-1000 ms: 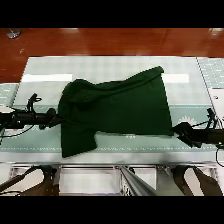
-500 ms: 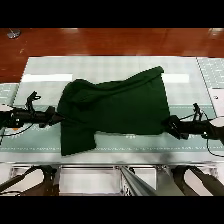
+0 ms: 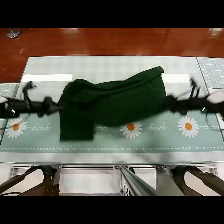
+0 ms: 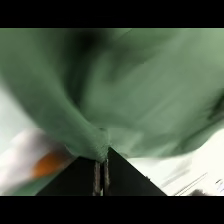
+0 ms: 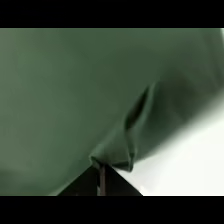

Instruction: Fold the shirts.

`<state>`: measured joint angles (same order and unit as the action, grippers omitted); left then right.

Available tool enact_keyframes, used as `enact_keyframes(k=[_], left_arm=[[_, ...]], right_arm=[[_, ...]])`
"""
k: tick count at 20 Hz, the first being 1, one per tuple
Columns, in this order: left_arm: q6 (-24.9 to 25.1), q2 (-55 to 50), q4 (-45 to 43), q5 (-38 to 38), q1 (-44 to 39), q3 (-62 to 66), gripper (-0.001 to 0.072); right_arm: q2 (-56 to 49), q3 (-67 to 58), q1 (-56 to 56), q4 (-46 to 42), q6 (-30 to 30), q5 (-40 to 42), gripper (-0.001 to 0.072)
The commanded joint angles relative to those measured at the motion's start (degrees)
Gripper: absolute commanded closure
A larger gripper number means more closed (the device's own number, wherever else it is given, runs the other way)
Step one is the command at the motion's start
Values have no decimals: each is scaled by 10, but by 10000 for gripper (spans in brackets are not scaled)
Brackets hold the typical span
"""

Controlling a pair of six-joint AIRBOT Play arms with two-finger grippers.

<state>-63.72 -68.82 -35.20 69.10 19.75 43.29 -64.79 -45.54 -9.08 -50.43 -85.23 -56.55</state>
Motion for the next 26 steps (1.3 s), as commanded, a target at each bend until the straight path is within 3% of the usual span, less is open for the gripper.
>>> enact_keyframes(k=[1, 3, 6, 11, 13, 19, 26], left_arm=[[0, 29, 163, 14, 0, 159, 689], [-9, 53, 162, 16, 0, 302, 689], [-92, 109, 1, 20, 0, 494, 689], [-147, 220, -212, 54, -2, 666, 690], [-151, 263, -263, 62, -27, 678, 690], [-219, 339, -452, 114, -216, 678, 690], [-256, 268, -496, 135, -238, 594, 690]], right_arm=[[10, -241, 6, -31, -19, -64, 686], [23, -411, 6, -68, -35, -101, 686], [87, -568, 6, -114, -41, -138, 686], [249, -602, 6, -198, -43, -148, 686], [294, -602, 6, -225, -46, -167, 686], [346, -602, 6, -252, -57, -260, 686], [289, -565, 6, -232, -60, -300, 686]])
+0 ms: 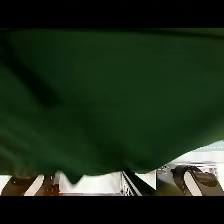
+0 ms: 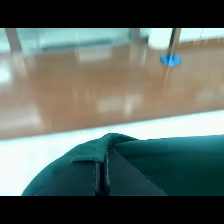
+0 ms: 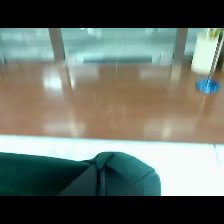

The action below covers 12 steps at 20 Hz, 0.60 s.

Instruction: Fold the shirts.

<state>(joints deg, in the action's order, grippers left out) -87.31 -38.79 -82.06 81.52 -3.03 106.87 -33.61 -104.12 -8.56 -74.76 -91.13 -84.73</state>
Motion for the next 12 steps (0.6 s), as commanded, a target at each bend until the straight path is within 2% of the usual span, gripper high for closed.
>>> enact_keyframes(k=[1, 4, 7, 12], left_arm=[[-20, -60, -28, 10, -10, -63, 689], [-19, -156, -28, -3, -10, -111, 689], [-20, -268, -19, -37, -10, -145, 689], [-31, -447, 27, -164, -10, -148, 688]], right_arm=[[-40, 42, 0, 23, 0, -19, 686], [-99, 137, 2, 56, 22, 2, 686], [-182, 243, 2, 63, 34, 89, 686], [-401, 253, 2, 140, 54, 242, 686]])
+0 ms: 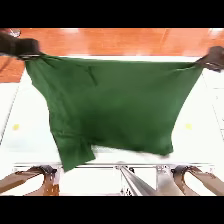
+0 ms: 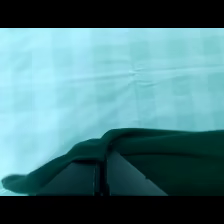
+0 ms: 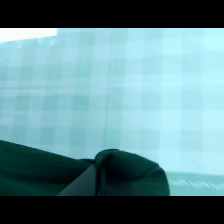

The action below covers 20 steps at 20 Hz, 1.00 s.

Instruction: Fold the shirts.

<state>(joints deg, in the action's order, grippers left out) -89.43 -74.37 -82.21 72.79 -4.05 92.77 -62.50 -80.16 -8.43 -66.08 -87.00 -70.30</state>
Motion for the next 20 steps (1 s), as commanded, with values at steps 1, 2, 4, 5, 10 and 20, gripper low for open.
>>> enact_keyframes(k=[1, 2, 4, 5, 10, 20], left_arm=[[-23, -120, 34, -108, 0, -7, 688], [-35, -144, 39, -132, 0, -7, 688], [-62, -184, 48, -163, 0, -6, 688], [-67, -201, 59, -169, 0, -6, 689], [1, -223, 78, -49, 9, -1, 688], [52, -263, 71, 96, 40, -81, 539]], right_arm=[[-162, -3, 1, 72, 13, 126, 686], [-208, -26, 1, 89, 13, 145, 686], [-297, -87, 1, 121, 11, 155, 685], [-336, -118, 1, 132, 10, 146, 686], [-391, -167, -10, 118, 50, 2, 685], [-417, -77, 5, -5, 21, -75, 582]])
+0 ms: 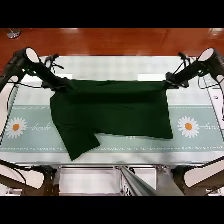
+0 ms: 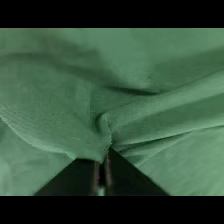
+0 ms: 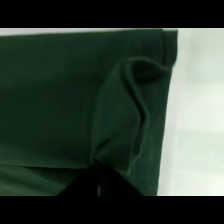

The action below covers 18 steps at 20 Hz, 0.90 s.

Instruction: Fold the shirts.

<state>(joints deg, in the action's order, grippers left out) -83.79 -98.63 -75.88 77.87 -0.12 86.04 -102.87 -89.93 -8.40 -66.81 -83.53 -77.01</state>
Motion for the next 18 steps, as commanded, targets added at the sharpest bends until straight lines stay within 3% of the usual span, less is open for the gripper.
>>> enact_keyframes(k=[1, 2, 6, 9, 13, 15, 18], left_arm=[[-8, -23, 9, 80, 0, -12, 97], [3, -19, -3, 108, 1, -8, 3], [-17, 70, -26, 68, 37, -24, 3], [-17, 178, -21, 10, 109, -108, 3], [2, 308, 117, -52, 249, -331, 4], [37, 346, 180, -60, 296, -434, 4], [38, 360, 174, -65, 314, -520, 4]], right_arm=[[-12, 19, 5, 4, -15, -21, 223], [-6, 10, 1, 0, -11, -49, 88], [110, 21, -51, -72, -23, -82, 84], [264, 142, -115, -92, -30, -2, 85], [486, 425, -172, 73, 10, 150, 85], [568, 541, -162, 146, 33, 173, 85], [631, 641, -127, 178, 36, 173, 85]])
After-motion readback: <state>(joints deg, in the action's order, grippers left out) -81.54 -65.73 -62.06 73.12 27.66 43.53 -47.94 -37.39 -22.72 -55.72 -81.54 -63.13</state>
